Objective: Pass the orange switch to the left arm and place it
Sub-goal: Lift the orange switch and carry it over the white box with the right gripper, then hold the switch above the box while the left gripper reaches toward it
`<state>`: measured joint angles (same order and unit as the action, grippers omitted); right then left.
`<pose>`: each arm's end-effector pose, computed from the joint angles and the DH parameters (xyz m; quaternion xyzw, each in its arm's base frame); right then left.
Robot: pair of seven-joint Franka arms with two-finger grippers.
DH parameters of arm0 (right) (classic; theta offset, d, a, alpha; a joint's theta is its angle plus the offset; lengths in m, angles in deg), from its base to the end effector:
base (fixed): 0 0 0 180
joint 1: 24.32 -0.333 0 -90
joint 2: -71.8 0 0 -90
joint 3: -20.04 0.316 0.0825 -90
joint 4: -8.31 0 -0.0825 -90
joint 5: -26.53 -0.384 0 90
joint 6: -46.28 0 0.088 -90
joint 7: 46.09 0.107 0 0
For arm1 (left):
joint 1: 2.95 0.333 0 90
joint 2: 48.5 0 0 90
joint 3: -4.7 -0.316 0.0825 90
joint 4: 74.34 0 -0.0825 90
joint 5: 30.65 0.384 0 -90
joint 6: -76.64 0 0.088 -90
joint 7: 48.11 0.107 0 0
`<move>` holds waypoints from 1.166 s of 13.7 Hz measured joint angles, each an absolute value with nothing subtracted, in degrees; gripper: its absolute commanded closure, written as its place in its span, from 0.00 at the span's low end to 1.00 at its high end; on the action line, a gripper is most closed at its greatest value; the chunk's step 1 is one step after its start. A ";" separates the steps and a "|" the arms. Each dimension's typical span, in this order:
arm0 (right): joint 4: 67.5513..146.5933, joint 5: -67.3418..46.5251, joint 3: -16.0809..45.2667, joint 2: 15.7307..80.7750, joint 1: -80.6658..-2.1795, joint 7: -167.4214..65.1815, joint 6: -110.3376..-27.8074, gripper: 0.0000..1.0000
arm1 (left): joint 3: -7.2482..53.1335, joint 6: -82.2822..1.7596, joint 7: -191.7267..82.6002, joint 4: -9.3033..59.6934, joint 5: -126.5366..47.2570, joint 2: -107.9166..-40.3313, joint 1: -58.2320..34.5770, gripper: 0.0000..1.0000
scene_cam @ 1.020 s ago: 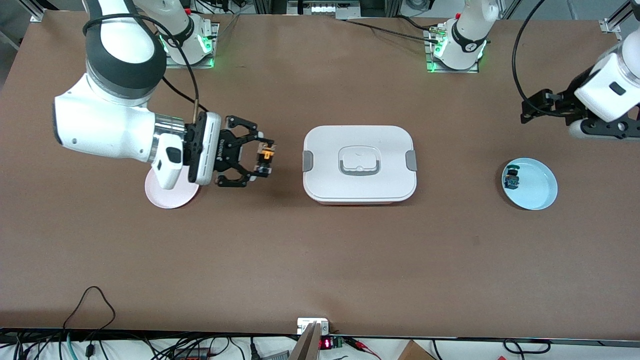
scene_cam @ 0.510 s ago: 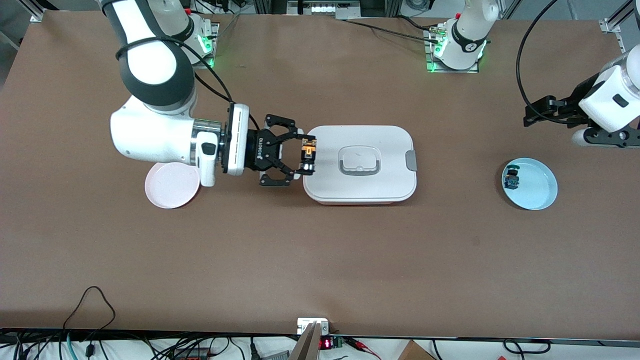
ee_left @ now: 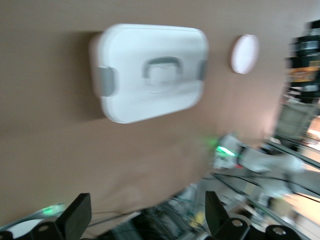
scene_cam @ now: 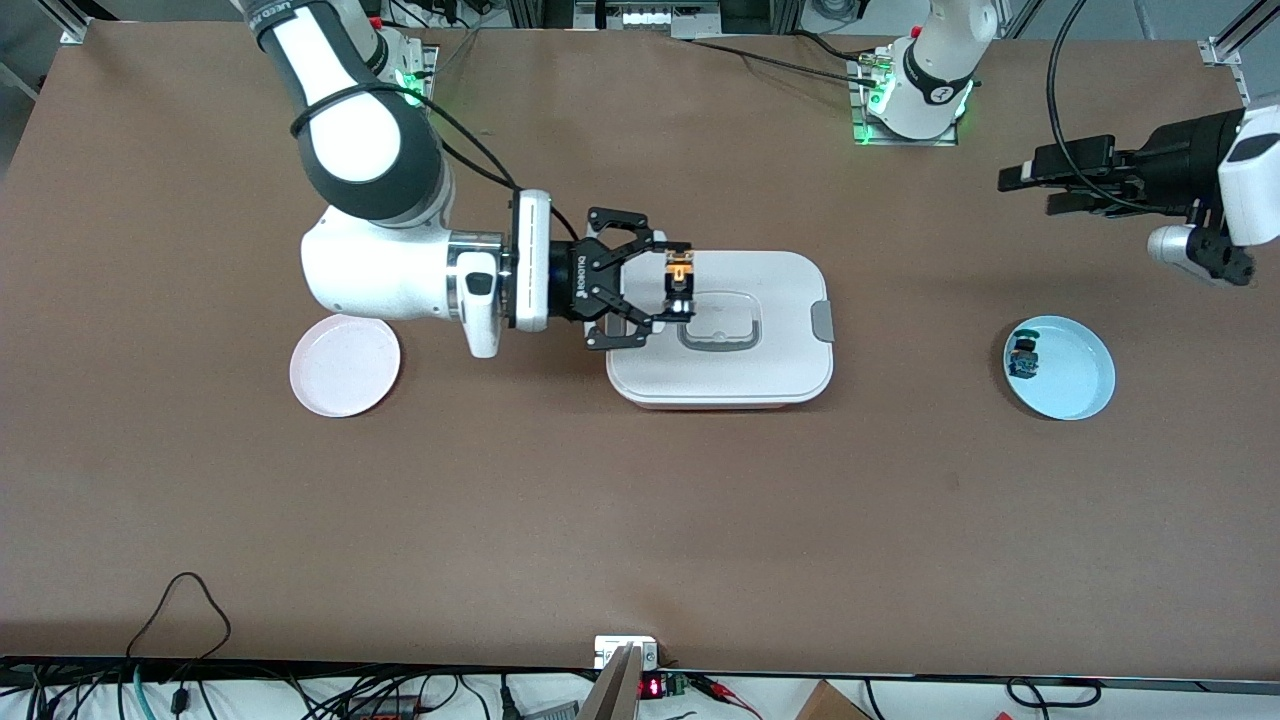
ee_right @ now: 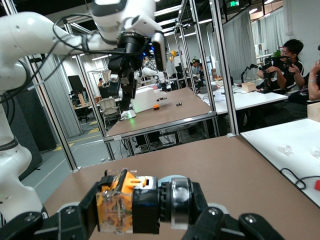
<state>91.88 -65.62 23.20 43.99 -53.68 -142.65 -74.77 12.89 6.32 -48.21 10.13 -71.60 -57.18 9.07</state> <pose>0.5954 0.4249 0.4665 -0.5828 -0.4777 -0.3953 0.5252 0.5623 -0.0415 0.5959 0.9159 -0.0204 -0.1722 0.3619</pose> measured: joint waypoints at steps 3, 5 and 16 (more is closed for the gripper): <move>89.06 -67.14 20.72 41.85 -57.62 -142.65 -76.74 1.00 | 13.38 2.96 -48.23 16.63 -89.77 -60.82 8.92 0.00; 87.72 -68.50 19.43 40.52 -60.06 -142.65 -78.62 1.00 | 15.00 -1.78 -48.00 21.61 -96.73 -61.40 8.68 0.00; 85.84 -69.98 16.80 39.17 -65.53 -142.63 -83.78 1.00 | 28.63 -24.59 -47.87 29.43 -106.08 -60.97 8.18 0.05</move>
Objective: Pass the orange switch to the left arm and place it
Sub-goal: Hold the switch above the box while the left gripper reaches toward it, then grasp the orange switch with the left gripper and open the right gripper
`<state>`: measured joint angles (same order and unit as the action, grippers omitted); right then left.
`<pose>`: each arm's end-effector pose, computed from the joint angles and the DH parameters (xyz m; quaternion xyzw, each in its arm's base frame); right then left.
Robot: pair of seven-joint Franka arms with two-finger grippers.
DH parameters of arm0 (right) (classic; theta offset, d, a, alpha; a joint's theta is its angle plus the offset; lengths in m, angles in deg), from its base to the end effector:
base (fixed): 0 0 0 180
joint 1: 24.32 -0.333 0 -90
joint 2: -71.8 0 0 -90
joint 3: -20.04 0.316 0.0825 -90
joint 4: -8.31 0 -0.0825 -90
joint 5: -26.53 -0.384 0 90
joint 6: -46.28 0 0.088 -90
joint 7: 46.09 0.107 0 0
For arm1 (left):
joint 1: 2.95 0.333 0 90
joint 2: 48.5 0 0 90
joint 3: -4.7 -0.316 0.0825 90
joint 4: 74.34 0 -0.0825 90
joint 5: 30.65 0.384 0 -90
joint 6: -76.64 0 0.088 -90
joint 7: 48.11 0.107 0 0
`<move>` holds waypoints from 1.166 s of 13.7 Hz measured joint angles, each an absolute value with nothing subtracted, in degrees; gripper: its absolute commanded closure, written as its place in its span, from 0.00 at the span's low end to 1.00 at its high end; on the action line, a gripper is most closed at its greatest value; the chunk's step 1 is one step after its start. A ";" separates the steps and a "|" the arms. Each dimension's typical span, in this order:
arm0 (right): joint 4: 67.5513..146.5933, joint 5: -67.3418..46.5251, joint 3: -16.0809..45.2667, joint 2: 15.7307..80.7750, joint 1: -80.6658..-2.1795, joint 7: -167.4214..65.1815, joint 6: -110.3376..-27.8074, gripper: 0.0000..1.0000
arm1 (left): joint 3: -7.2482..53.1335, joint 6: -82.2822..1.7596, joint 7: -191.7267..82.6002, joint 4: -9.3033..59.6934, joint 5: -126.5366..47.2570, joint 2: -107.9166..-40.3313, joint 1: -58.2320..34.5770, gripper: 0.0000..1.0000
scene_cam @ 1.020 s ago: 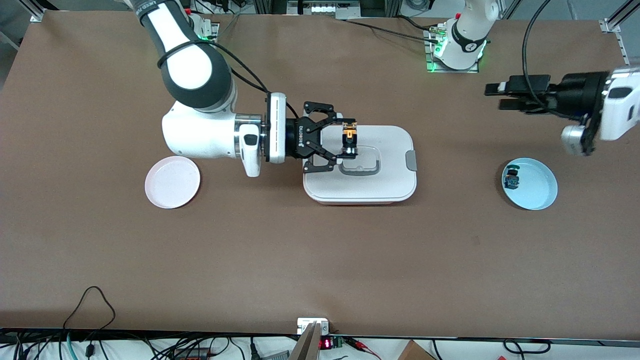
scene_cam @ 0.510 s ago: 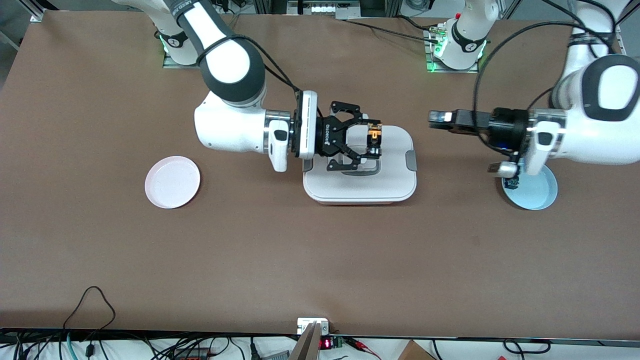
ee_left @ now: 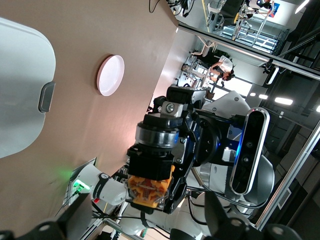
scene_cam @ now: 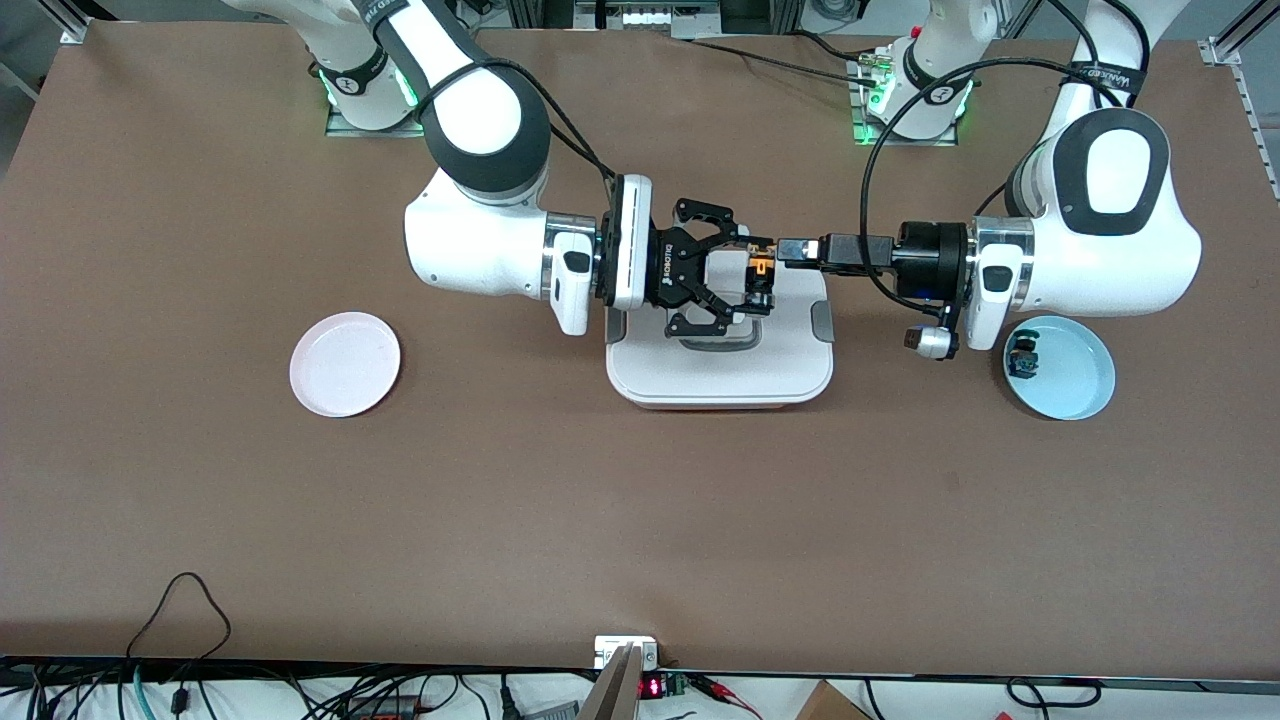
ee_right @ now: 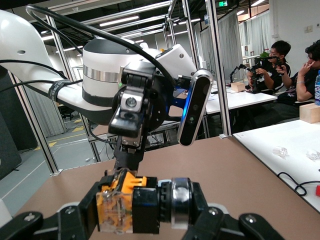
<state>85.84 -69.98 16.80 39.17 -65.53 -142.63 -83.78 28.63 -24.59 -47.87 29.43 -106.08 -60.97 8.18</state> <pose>0.5751 0.4940 0.4552 -0.5985 -0.4725 -0.4142 0.4970 0.5841 -0.2015 0.4789 0.7748 0.1028 -0.1685 0.6006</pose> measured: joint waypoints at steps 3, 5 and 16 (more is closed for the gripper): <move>85.84 -70.14 16.73 39.17 -65.57 -142.58 -83.78 1.00 | 28.67 -25.24 -47.48 29.72 -106.29 -61.00 8.05 0.05; 85.84 -71.88 16.67 39.17 -65.71 -142.56 -83.78 1.00 | 28.70 -26.99 -45.54 30.10 -107.21 -61.14 7.21 0.04; 85.83 -73.12 15.16 39.17 -67.01 -142.55 -83.76 1.00 | 28.64 -28.35 -41.07 30.38 -111.00 -61.73 6.27 0.36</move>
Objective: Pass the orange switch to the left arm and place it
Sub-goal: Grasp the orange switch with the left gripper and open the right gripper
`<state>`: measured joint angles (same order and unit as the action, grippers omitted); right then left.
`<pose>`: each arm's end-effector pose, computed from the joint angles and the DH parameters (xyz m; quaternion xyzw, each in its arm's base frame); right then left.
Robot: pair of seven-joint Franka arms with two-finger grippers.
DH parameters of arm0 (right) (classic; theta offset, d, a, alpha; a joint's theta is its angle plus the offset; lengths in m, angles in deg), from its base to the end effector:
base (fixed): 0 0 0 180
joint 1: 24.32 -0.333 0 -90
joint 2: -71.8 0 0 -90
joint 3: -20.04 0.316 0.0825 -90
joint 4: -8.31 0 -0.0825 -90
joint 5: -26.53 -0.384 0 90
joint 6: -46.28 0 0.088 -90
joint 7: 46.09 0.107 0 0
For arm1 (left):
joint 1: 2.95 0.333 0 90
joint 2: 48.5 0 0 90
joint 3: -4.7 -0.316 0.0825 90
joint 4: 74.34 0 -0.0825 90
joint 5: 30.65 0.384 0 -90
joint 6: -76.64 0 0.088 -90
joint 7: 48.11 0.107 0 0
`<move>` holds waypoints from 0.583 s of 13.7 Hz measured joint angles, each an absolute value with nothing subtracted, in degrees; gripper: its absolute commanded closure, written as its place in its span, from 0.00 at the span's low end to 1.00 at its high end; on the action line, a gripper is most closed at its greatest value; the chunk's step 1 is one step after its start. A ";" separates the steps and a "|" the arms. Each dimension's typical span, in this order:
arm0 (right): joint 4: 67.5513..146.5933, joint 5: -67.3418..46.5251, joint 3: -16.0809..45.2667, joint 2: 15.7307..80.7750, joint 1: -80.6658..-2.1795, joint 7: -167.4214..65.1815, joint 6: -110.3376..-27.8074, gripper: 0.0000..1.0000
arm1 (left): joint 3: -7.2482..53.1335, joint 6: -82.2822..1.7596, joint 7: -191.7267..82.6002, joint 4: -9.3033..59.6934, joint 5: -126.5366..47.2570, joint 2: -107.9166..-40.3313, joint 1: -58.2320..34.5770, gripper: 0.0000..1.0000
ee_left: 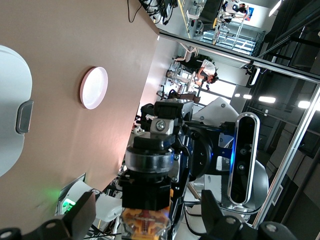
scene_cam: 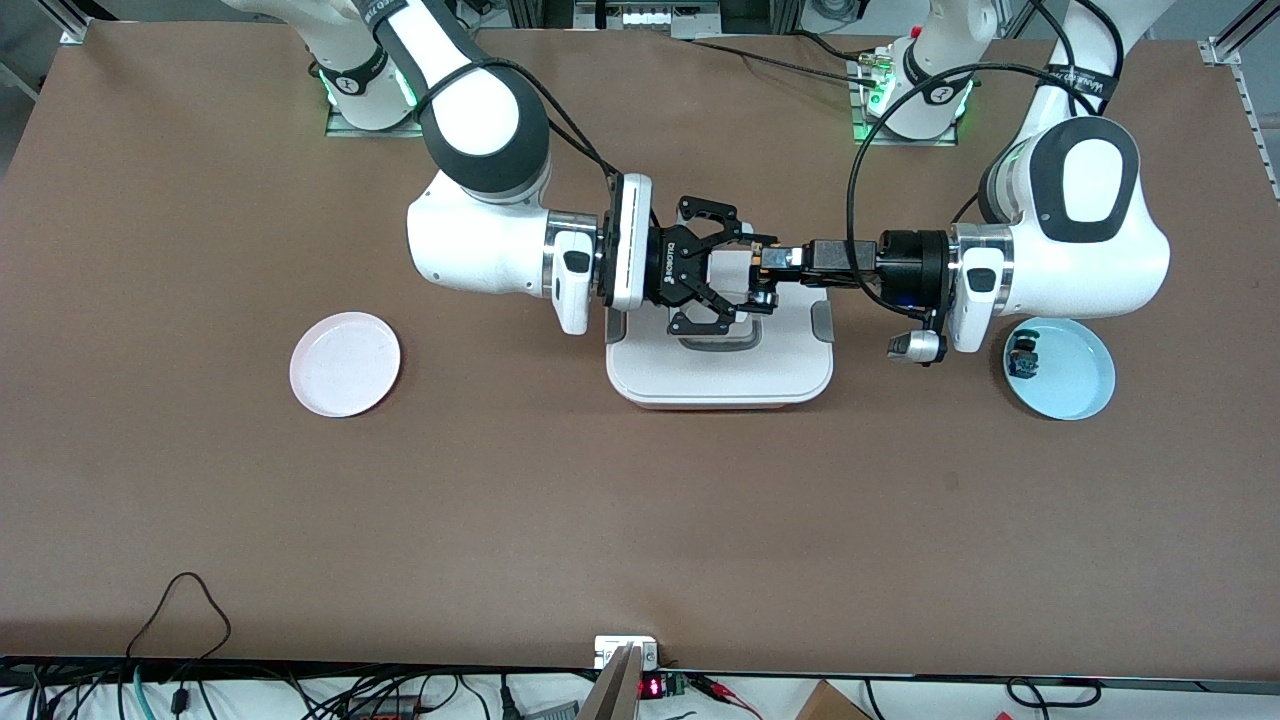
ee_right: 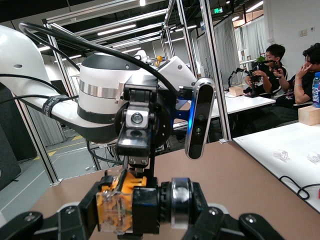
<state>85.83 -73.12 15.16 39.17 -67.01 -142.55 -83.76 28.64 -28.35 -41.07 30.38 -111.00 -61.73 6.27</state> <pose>0.5734 0.4966 0.4568 -0.5997 -0.4556 -0.4185 0.5075 0.5861 -0.2170 0.4687 0.7603 0.0881 -0.1289 0.6305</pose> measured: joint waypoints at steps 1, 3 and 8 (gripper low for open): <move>85.83 -73.12 14.87 39.16 -67.11 -142.55 -83.76 1.00 | 28.64 -28.35 -40.82 30.38 -111.00 -61.73 6.27 0.45; 85.83 -73.12 14.56 39.17 -67.17 -142.55 -83.75 1.00 | 28.64 -28.35 -39.24 30.39 -111.00 -61.74 6.27 0.66; 85.76 -73.31 14.34 39.05 -67.32 -142.57 -83.77 1.00 | 28.60 -28.29 -37.51 30.48 -111.52 -61.93 6.36 1.00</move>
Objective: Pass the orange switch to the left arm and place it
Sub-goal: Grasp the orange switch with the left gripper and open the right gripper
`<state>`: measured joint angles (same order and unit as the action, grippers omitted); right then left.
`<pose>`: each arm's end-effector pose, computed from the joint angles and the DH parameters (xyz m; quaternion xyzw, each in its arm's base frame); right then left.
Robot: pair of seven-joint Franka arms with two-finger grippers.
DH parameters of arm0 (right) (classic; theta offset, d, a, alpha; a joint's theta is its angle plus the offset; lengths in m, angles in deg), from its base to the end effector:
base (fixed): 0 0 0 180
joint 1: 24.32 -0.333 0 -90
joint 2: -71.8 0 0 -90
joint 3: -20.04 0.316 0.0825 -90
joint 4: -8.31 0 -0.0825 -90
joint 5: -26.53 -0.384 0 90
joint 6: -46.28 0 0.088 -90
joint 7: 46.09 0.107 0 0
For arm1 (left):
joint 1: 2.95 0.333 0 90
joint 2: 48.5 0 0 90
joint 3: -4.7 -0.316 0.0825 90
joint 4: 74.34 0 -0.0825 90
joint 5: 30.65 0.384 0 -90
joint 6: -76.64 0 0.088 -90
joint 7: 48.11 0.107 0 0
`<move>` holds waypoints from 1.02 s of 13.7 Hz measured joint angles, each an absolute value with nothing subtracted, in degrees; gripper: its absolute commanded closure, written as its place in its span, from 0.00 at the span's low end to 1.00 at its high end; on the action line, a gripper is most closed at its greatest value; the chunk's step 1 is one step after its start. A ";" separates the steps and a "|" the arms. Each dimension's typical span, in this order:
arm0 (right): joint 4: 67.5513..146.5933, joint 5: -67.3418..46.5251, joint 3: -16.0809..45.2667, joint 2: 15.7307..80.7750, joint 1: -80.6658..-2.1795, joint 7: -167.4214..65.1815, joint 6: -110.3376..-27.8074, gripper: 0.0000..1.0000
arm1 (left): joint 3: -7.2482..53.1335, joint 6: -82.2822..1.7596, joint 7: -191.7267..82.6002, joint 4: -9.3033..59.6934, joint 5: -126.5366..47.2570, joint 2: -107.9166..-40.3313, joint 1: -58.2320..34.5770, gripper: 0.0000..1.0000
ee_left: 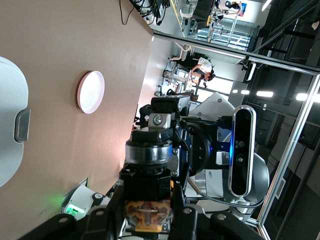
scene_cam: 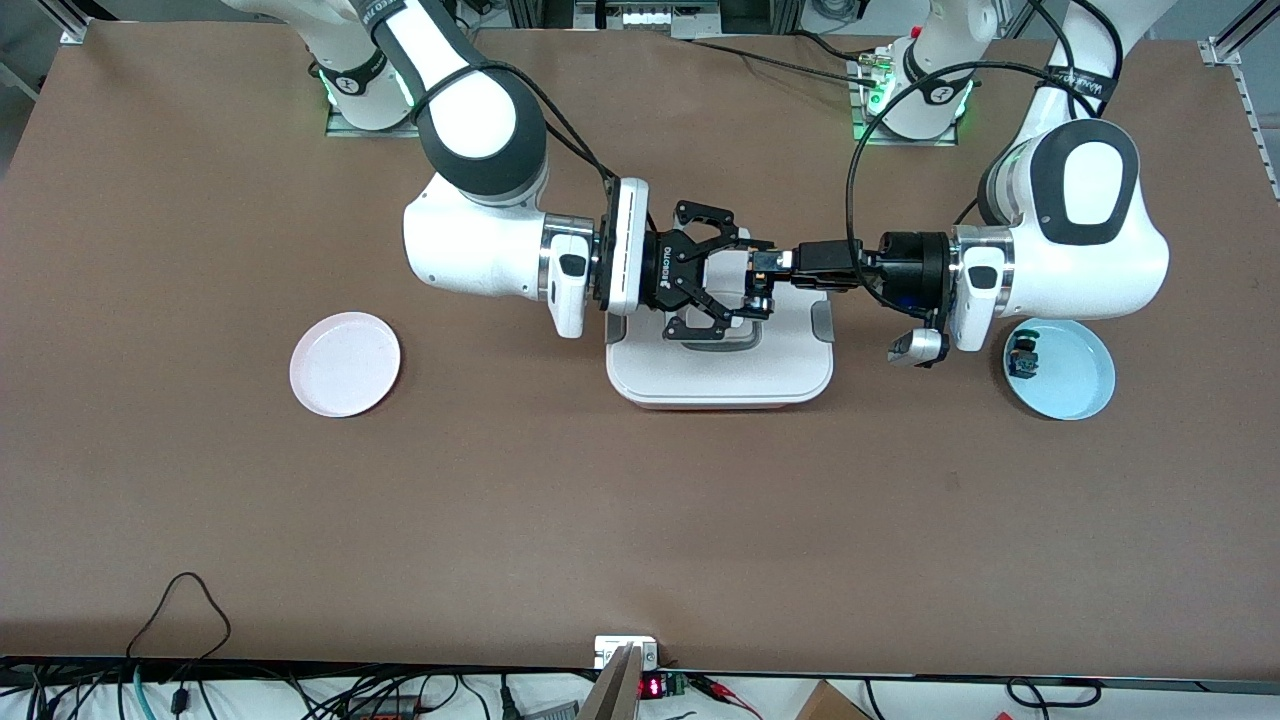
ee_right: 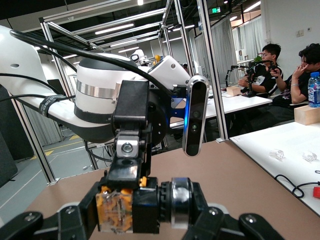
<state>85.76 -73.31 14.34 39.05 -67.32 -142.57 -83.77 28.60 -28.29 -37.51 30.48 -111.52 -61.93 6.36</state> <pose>0.5763 0.4937 0.4562 -0.6018 -0.4549 -0.4206 0.5039 0.5869 -0.2159 0.4666 0.7595 0.0684 -0.1108 0.6373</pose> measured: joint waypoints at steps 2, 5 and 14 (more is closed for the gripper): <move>85.73 -73.33 14.00 39.05 -67.59 -142.57 -83.77 1.00 | 28.61 -28.28 -37.42 30.48 -111.53 -61.93 6.37 1.00; 85.73 -73.66 13.55 39.03 -67.95 -142.43 -83.77 0.00 | 28.61 -28.28 -37.32 30.47 -111.55 -61.93 6.40 1.00; 85.61 -77.69 13.02 39.02 -68.09 -141.61 -82.94 0.00 | 28.16 -25.96 -37.07 30.46 -109.82 -61.92 7.37 1.00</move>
